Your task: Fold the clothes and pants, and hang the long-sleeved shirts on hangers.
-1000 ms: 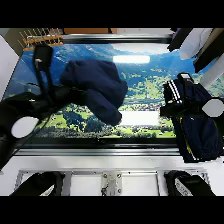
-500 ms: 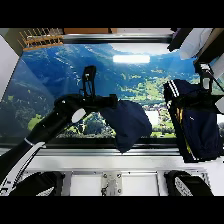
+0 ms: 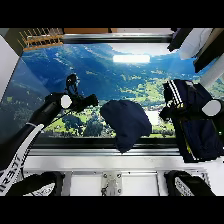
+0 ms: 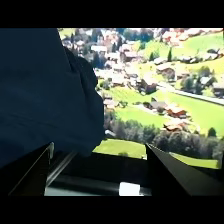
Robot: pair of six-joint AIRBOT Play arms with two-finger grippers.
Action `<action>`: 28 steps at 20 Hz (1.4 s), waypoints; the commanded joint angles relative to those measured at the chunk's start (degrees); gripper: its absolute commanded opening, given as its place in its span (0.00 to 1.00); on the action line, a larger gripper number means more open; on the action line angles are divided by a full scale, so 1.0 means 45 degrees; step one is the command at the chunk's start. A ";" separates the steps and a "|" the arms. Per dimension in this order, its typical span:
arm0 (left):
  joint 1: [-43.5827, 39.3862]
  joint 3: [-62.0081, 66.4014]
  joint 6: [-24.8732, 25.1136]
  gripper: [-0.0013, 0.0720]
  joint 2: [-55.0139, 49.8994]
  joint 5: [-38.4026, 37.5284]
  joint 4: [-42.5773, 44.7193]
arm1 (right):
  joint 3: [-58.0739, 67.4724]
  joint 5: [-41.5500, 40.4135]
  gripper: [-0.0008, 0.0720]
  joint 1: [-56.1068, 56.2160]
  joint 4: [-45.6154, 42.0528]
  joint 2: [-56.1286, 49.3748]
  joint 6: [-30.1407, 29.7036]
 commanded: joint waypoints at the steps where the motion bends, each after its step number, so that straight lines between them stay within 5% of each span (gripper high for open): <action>1: 0.1049 0.0316 0.4532 0.98 -0.1875 -0.0257 -0.4711 | -0.1273 0.0073 0.88 -0.0092 0.0330 -0.0602 -0.0117; 4: 0.1171 0.1481 0.6305 0.98 -0.3497 -0.1719 -0.5853 | -0.1700 0.0058 0.88 -0.0092 0.1054 -0.1642 -0.0976; 15: 0.0379 0.4590 0.6382 0.98 -0.6543 -0.4216 -0.5829 | -0.1695 -0.1545 0.88 -0.0019 0.4614 -0.5416 -0.2759; 16: 0.0306 0.4580 0.6382 0.75 -0.6538 -0.4187 -0.5829 | -0.1690 -0.1545 0.82 0.0029 0.4614 -0.5503 -0.2764; 18: 0.0306 0.4585 0.6377 0.25 -0.6523 -0.4274 -0.5838 | -0.1681 -0.1690 0.46 0.0155 0.4624 -0.5518 -0.2754; 19: 0.0311 0.4585 0.6373 0.11 -0.6523 -0.4342 -0.5838 | -0.1671 -0.1739 0.16 0.0189 0.4629 -0.5489 -0.2754; 20: 0.0408 0.4585 0.6358 0.03 -0.6509 -0.4464 -0.5838 | -0.1613 -0.1739 0.04 0.0189 0.4634 -0.5416 -0.2744; 23: 0.0976 0.4585 0.6193 0.03 -0.5537 -0.4493 -0.5824 | -0.0413 -0.1088 0.03 0.0180 0.4391 -0.4605 -0.2749; 28: 0.2501 0.4580 0.6343 0.03 0.0228 -0.4299 -0.4964 | 0.4624 0.1797 0.03 0.0325 0.4308 -0.2113 -0.1413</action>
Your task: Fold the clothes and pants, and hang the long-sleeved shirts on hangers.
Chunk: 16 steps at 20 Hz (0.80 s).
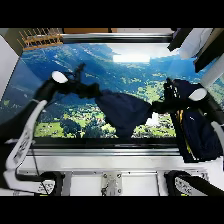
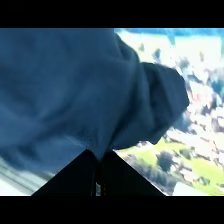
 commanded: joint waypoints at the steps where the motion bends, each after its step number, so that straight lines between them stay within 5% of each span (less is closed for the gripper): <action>1: 0.0753 -0.0010 0.0107 0.03 0.4163 -0.0291 0.1549 | 0.3186 0.1695 0.03 0.0214 -0.0024 0.1739 0.1073; 6: -0.0491 -0.2186 -0.0801 0.03 0.9811 -0.0097 0.3575 | 0.4148 0.1025 0.03 0.0928 -0.0029 0.3604 0.2608; 10: -0.2642 -0.4459 -0.1904 0.03 1.1438 0.0126 0.3623 | 0.4138 0.1015 0.03 0.1486 -0.0763 0.3551 0.2914; 11: -0.3157 -0.4979 -0.1914 0.18 1.1468 0.0330 0.3628 | 0.4138 0.1015 0.03 0.1477 -0.1345 0.3487 0.3249; 12: -0.3555 -0.5479 -0.1919 0.66 1.1385 0.0748 0.3633 | 0.4133 0.1025 0.03 0.1472 -0.2191 0.3449 0.3536; 13: -0.3662 -0.5790 -0.2021 0.87 1.1200 0.1156 0.3648 | 0.4124 0.1030 0.03 0.1472 -0.3050 0.3439 0.3842; 16: -0.2375 -0.6023 -0.2025 0.87 0.9976 0.1923 0.4279 | 0.4124 0.1360 0.03 0.1472 -0.4493 0.3419 0.3983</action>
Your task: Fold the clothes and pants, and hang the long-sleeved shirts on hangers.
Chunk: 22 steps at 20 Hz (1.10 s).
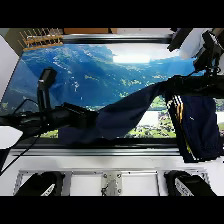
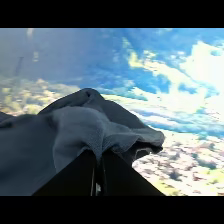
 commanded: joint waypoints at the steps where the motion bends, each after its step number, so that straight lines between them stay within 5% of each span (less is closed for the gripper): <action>1: 0.1321 -0.0554 -0.0180 0.87 -0.1200 0.0874 0.0593 | 0.0019 0.0393 0.03 0.0044 -0.1700 -0.0034 0.0442; 5: 0.4507 -0.0554 0.0204 0.87 -0.4255 0.0850 0.0544 | -0.0311 0.0481 0.03 0.0049 -0.1666 -0.0039 0.0442; 8: 0.5455 -0.0554 0.1545 0.87 -0.6581 0.0588 0.0505 | -0.0680 0.0491 0.03 0.0049 -0.1661 -0.0058 0.0442; 11: 0.6688 -0.0559 0.1724 0.87 -0.8068 -0.0359 0.0491 | -0.1015 0.0491 0.03 0.0049 -0.1661 -0.0063 0.0442; 19: 0.9326 -0.3075 0.1413 0.87 -0.7499 -0.0044 0.0253 | -0.1569 0.0437 0.03 0.0049 -0.1651 -0.0204 0.0442; 22: 0.9190 -0.3575 0.2846 0.87 -0.7956 0.0549 -0.2181 | -0.1574 0.0437 0.04 0.0049 -0.1642 -0.0408 0.0447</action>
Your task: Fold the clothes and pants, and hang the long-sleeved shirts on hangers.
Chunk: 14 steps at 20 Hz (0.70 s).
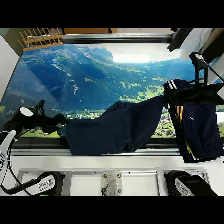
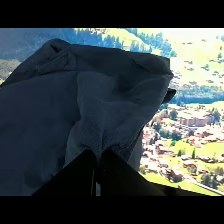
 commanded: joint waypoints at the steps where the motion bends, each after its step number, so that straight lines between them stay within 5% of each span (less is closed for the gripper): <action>1: -0.0029 -0.0583 0.1423 0.87 -0.0461 0.0699 -0.2628 | -0.0049 -0.0005 0.04 0.0010 0.0121 -0.0214 0.0005; 6: -0.1171 -0.0500 0.1564 0.84 -0.0680 0.1783 -0.3750 | -0.0049 -0.0010 0.04 0.0010 0.0325 -0.0272 0.0000; 7: -0.1311 -0.0306 0.1481 0.70 -0.0680 0.1802 -0.3735 | -0.0049 -0.0019 0.04 0.0010 0.0330 -0.0272 0.0000; 8: -0.1321 -0.0015 0.1467 0.28 -0.0675 0.1729 -0.3750 | -0.0049 -0.0151 0.04 0.0010 0.0330 -0.0272 0.0000; 9: -0.1321 0.0350 0.1472 0.06 -0.0675 0.1598 -0.3755 | -0.0049 -0.0350 0.04 0.0010 0.0330 -0.0267 0.0000; 14: -0.0588 0.4197 0.1467 0.03 0.0923 -0.0296 -0.3750 | 0.0923 -0.1307 0.03 -0.0126 -0.0097 -0.0257 -0.0899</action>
